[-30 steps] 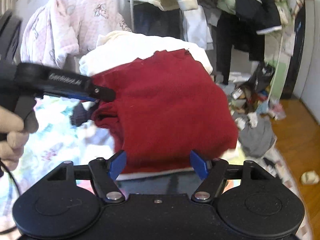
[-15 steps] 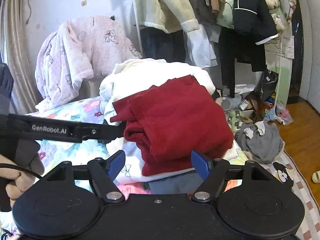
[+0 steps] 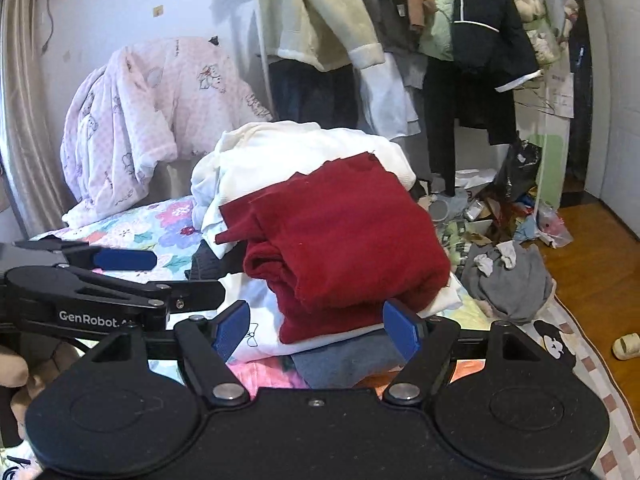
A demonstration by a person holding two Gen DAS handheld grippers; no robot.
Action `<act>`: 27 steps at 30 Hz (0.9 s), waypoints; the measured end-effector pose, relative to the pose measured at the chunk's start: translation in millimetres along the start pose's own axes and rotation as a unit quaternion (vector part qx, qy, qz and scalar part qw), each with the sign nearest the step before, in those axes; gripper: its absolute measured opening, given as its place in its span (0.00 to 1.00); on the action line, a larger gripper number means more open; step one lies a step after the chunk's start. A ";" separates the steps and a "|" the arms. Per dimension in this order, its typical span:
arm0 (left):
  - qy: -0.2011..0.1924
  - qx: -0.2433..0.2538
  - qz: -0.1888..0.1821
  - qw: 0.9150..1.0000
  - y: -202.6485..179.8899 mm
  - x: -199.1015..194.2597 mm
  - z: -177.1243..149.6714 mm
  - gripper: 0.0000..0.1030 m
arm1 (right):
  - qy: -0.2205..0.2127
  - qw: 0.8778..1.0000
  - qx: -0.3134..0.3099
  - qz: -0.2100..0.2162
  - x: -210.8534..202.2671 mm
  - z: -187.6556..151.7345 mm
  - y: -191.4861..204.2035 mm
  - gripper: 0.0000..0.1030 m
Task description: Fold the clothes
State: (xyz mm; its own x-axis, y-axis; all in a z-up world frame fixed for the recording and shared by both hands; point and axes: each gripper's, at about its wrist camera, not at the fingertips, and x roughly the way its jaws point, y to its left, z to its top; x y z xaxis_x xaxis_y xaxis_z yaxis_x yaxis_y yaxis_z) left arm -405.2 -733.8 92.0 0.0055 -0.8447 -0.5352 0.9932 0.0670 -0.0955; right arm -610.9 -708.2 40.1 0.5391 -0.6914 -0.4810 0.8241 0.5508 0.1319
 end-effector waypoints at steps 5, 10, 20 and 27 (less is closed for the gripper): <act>0.007 -0.016 -0.002 1.000 0.0 3.4 -4.9 0.94 | 0.004 1.000 -0.005 -0.006 -0.9 -0.1 -1.4 0.76; 0.020 -0.033 -0.006 0.999 1.3 8.7 -8.2 0.94 | 0.001 1.000 -0.016 -0.008 -3.0 4.3 0.9 0.76; 0.035 -0.035 0.002 0.999 1.1 11.4 -9.8 1.00 | 0.002 1.000 -0.013 -0.010 -4.1 5.1 -0.4 0.76; 0.024 -0.035 0.000 0.999 -2.9 13.1 -10.5 1.00 | 0.002 1.000 -0.013 -0.012 -6.0 6.1 -3.2 0.76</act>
State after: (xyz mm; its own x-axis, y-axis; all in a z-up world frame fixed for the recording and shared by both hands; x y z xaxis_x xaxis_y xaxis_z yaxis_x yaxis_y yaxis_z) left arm -409.2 -739.4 76.4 -0.0019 -0.8187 -0.5742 0.9826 0.1052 -0.1532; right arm -615.7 -708.6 47.8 0.5176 -0.7030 -0.4877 0.8323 0.5458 0.0966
